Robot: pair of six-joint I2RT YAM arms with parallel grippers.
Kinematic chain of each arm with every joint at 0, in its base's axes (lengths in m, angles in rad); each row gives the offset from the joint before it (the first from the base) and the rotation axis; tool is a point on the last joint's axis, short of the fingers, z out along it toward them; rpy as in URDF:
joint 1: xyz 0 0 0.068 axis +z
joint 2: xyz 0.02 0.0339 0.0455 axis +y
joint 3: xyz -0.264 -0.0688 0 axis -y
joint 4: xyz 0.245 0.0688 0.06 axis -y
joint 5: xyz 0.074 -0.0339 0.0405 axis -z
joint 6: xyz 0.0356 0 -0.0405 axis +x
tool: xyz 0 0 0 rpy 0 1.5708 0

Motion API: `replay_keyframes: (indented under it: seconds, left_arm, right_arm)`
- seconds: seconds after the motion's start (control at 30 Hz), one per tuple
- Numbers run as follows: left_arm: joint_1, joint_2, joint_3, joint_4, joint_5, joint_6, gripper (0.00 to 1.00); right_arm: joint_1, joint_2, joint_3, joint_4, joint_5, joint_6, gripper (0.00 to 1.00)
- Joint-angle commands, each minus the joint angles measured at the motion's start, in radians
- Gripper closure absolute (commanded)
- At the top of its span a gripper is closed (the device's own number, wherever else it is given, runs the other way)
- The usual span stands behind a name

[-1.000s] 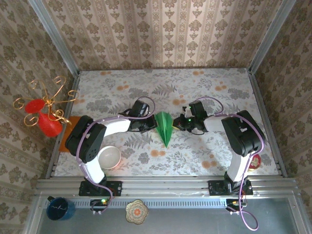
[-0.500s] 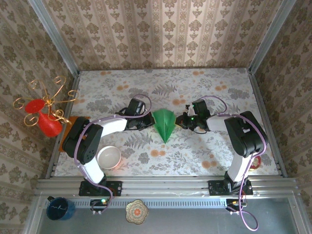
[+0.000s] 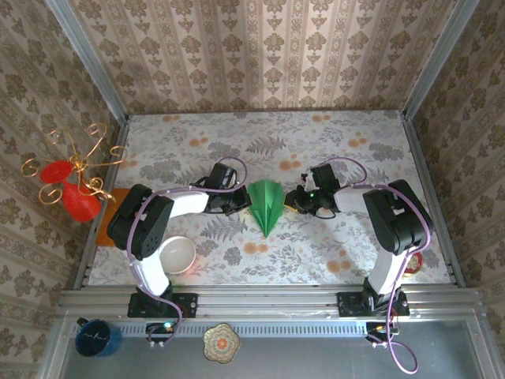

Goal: Fold a paper plane with a square sheet of paper (pick it up from the middle)
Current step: Turn over a paper plane at the top-center of the table, then move the paper plane to the top-center of the table.

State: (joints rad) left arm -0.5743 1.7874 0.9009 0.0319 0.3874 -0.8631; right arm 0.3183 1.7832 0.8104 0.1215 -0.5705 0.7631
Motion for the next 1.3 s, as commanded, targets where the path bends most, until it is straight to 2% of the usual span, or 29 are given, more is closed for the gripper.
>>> replay_keyframes:
  seconds: [0.0, 0.23, 0.43, 0.7, 1.03, 1.27]
  left_arm:
    - [-0.007, 0.003, 0.008, 0.005, 0.030, 0.005, 0.97]
    - [-0.010, -0.006, 0.013, 0.007, 0.034, 0.006, 0.96]
    - [-0.013, -0.023, 0.007, 0.008, 0.034, 0.003, 0.97]
    - [-0.019, -0.045, 0.010, 0.003, 0.042, -0.002, 0.97]
    - [-0.035, -0.059, 0.016, 0.002, 0.053, -0.008, 0.97]
    - [-0.039, -0.072, 0.016, -0.002, 0.052, -0.008, 0.96]
  right_arm:
    - [0.001, -0.094, 0.043, -0.121, 0.040, -0.077, 0.72]
    - [0.084, -0.205, 0.043, -0.254, 0.164, -0.122, 0.62]
    - [0.199, -0.202, 0.060, -0.319, 0.268, -0.104, 0.61]
    - [0.293, -0.119, 0.109, -0.305, 0.256, -0.079, 0.60]
    - [0.330, -0.044, 0.174, -0.311, 0.281, -0.073, 0.59]
    - [0.353, -0.004, 0.214, -0.349, 0.326, -0.080, 0.51]
